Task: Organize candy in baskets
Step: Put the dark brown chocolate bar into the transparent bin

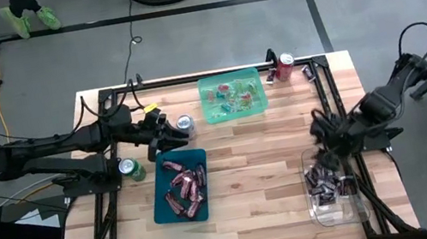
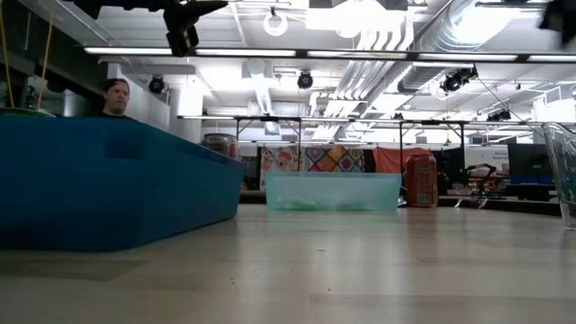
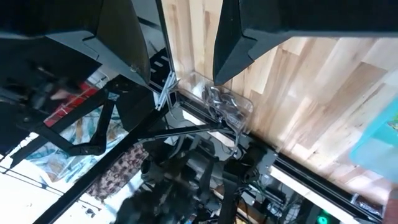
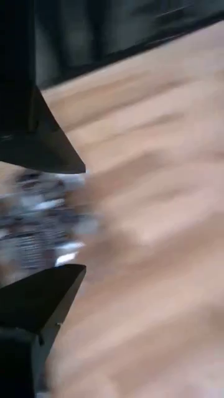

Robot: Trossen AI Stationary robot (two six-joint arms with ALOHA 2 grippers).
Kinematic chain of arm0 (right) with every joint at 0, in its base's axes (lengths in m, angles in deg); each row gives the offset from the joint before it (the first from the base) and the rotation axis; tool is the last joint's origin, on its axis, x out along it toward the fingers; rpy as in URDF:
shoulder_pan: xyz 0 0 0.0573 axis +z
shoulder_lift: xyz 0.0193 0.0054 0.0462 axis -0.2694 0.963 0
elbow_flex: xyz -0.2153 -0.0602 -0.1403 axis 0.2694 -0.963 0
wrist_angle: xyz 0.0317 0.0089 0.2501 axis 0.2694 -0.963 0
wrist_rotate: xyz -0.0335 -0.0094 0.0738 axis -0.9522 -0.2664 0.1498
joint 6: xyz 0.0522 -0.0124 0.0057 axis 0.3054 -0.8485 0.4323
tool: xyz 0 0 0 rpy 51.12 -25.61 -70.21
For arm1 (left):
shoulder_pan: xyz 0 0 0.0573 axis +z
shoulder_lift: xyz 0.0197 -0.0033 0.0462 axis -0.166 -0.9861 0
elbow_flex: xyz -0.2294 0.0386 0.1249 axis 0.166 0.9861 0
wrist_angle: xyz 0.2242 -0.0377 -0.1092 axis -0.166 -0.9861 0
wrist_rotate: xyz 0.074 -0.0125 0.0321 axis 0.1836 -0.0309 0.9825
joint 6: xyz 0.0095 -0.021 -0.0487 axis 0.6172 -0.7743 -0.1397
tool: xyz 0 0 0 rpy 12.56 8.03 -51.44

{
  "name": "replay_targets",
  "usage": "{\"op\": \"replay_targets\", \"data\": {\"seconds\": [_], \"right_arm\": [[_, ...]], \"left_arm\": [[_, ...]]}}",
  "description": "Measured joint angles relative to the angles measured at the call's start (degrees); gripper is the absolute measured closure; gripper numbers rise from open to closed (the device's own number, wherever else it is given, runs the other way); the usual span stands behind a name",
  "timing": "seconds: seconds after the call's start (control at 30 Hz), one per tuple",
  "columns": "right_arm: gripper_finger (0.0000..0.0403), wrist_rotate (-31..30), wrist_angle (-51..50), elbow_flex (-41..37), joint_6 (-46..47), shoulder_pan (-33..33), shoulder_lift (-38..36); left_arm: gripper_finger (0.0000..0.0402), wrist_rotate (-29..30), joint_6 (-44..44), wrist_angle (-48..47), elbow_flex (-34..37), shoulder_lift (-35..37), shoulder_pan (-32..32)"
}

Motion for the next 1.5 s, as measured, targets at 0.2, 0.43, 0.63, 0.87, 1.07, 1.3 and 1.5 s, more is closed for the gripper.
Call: {"op": "replay_targets", "data": {"seconds": [0.2,0.43,0.63,0.87,1.07,1.3,1.5], "right_arm": [[0.0152,-22.11,3.54,3.32,8.54,-10.06,0.00],[0.0151,-24.34,3.50,-0.40,15.22,-34.03,0.16],[0.0151,-10.51,22.34,-11.29,10.42,-55.44,2.68],[0.0151,-1.24,47.65,-18.40,10.71,-71.39,14.85],[0.0151,-0.96,52.37,-15.90,13.74,-77.58,26.20],[0.0151,-0.96,52.61,-11.44,18.54,-79.32,35.54],[0.0159,-2.92,52.05,-9.90,23.30,-79.28,40.59]], "left_arm": [[0.0238,3.05,-0.02,0.04,0.00,-0.02,0.02],[0.0238,3.03,0.00,3.27,-0.01,-0.02,0.00],[0.0238,2.81,-0.02,4.20,-0.02,-0.02,0.00],[0.0238,2.77,-1.35,4.15,-0.02,-0.02,0.00],[0.0238,2.77,-1.70,4.15,-0.02,-0.02,0.00],[0.0238,2.66,-4.28,4.11,-0.02,-0.02,0.00],[0.0238,2.66,-4.22,4.09,-0.02,-0.02,0.00]]}}
